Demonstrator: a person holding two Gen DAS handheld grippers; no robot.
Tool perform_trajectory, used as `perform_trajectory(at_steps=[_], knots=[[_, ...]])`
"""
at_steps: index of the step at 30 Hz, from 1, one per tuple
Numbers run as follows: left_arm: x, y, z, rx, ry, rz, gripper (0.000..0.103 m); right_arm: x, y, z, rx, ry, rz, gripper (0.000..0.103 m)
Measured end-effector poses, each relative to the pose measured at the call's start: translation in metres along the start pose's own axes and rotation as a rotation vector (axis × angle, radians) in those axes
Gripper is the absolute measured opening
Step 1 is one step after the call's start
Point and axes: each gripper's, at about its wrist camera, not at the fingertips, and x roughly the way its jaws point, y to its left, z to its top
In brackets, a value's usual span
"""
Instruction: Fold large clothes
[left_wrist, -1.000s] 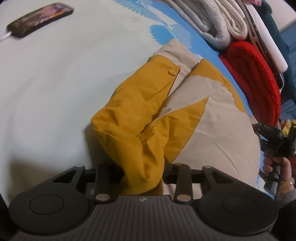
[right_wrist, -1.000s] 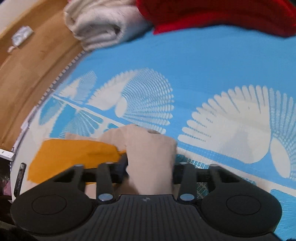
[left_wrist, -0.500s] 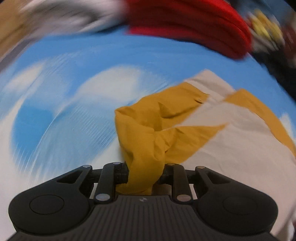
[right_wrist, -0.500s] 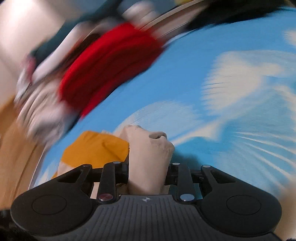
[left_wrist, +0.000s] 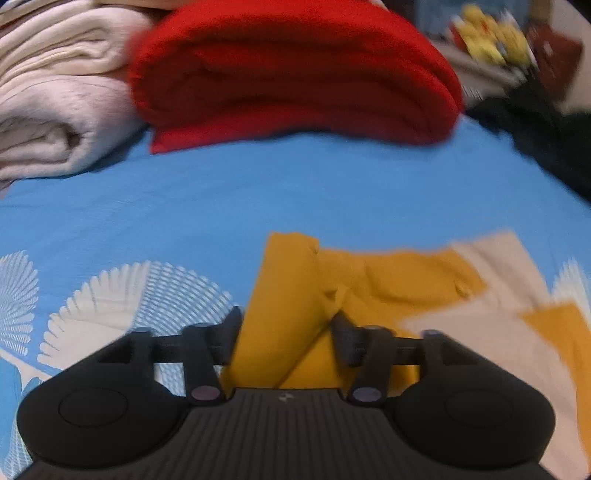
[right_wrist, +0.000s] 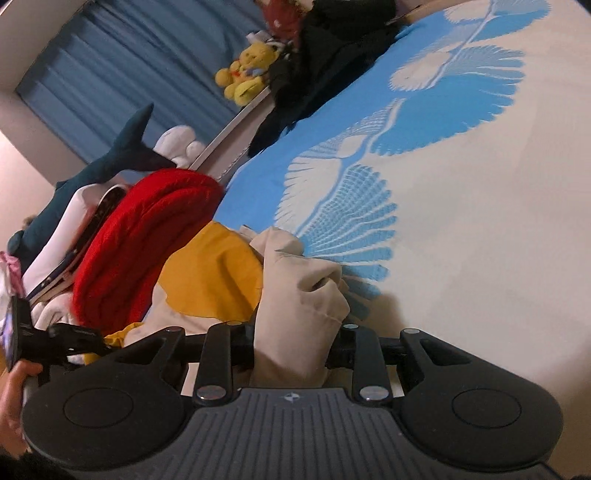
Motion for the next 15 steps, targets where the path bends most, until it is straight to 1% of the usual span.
perform_trajectory(at_steps=[1, 2, 4, 6, 7, 8, 10, 11, 12, 13, 14, 15], knots=[[0.001, 0.003, 0.006, -0.027, -0.017, 0.031, 0.084, 0.001, 0.000, 0.000, -0.008, -0.003, -0.005, 0.027], [-0.002, 0.010, 0.007, -0.056, -0.041, 0.071, 0.088, 0.001, -0.003, -0.001, -0.003, 0.002, -0.003, 0.027], [-0.005, 0.028, 0.009, -0.092, -0.062, 0.137, 0.090, 0.001, -0.013, 0.003, 0.035, 0.021, 0.000, 0.028], [-0.010, 0.049, 0.010, -0.141, -0.063, 0.223, 0.090, 0.002, -0.014, 0.007, 0.036, 0.030, 0.001, 0.030], [-0.013, 0.060, 0.010, -0.166, -0.063, 0.258, 0.090, 0.003, -0.014, 0.008, 0.034, 0.031, -0.010, 0.036], [-0.018, 0.071, 0.007, -0.189, -0.063, 0.274, 0.090, 0.003, -0.013, 0.009, 0.029, 0.031, -0.021, 0.048], [-0.037, 0.088, -0.005, -0.205, -0.058, 0.259, 0.090, 0.004, -0.013, 0.016, 0.002, 0.028, -0.073, 0.064], [-0.049, 0.092, -0.014, -0.199, -0.059, 0.236, 0.090, 0.003, -0.014, 0.022, -0.004, 0.029, -0.075, 0.070], [-0.063, 0.094, -0.025, -0.184, -0.062, 0.216, 0.091, 0.002, -0.015, 0.027, -0.015, 0.034, -0.087, 0.073], [-0.083, 0.096, -0.038, -0.162, -0.071, 0.197, 0.094, -0.002, -0.015, 0.035, -0.021, 0.035, -0.110, 0.080], [-0.100, 0.096, -0.053, -0.142, -0.087, 0.182, 0.100, -0.009, -0.014, 0.042, -0.019, 0.035, -0.118, 0.083], [-0.119, 0.095, -0.068, -0.117, -0.109, 0.172, 0.103, -0.018, -0.010, 0.049, -0.023, 0.031, -0.119, 0.083]])
